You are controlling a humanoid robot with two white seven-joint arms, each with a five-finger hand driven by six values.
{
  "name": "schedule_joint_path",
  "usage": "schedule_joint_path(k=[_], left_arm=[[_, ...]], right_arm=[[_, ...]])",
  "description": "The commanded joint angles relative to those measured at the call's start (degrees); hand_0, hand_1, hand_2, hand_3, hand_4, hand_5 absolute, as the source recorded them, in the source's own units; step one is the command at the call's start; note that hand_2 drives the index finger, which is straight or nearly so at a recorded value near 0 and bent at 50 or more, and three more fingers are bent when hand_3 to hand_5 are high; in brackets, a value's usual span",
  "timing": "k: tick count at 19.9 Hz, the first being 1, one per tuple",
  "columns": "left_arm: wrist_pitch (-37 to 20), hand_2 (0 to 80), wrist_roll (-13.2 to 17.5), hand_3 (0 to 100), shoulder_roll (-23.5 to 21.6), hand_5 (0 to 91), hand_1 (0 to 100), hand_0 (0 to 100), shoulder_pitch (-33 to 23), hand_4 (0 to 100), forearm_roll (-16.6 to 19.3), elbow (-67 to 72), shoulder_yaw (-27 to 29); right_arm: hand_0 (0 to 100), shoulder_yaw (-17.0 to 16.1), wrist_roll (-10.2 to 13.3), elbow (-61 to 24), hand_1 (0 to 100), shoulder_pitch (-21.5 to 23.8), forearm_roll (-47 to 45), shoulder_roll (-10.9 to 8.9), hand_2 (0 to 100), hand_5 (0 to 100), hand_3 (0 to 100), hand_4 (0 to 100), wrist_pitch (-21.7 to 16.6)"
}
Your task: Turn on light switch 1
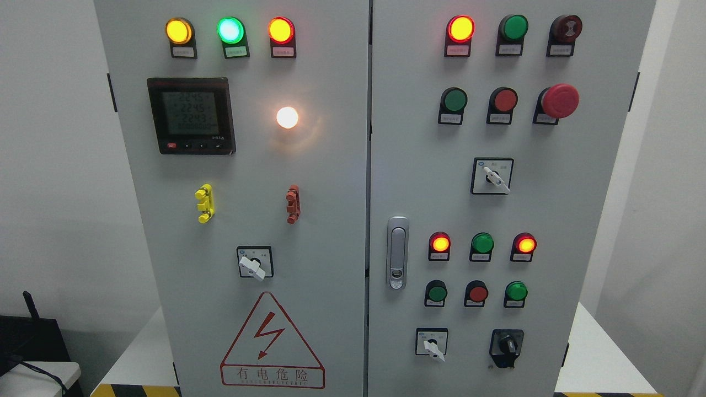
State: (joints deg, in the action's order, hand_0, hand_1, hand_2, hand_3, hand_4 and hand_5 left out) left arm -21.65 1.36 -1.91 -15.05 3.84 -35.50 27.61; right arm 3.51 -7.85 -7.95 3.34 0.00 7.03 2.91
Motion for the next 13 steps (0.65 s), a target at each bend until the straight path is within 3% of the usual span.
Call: schedule_joint_path(k=[1, 6, 13], left_arm=[[3.89, 0.0, 1.36, 0, -1.00, 0.0, 16, 29, 2.57, 0, 0.12, 30.23, -10.98], [10.21, 0.0, 0.75, 0, -1.08, 0.0, 12, 31, 4.33, 0, 0.12, 30.67, -27.58], [14.53, 0.0, -3.55, 0, 1.12, 0.0, 7, 34, 7.67, 0, 0.21, 30.67, -28.57]], right_arm=[[12, 0.00, 0.03, 0.04, 39, 0.00, -0.97, 0.00, 0, 0, 0, 0, -0.01], [12, 0.00, 0.03, 0.04, 39, 0.00, -0.97, 0.00, 0, 0, 0, 0, -0.01], [12, 0.00, 0.03, -0.05, 39, 0.00, -1.05, 0.00, 0, 0, 0, 0, -0.01]])
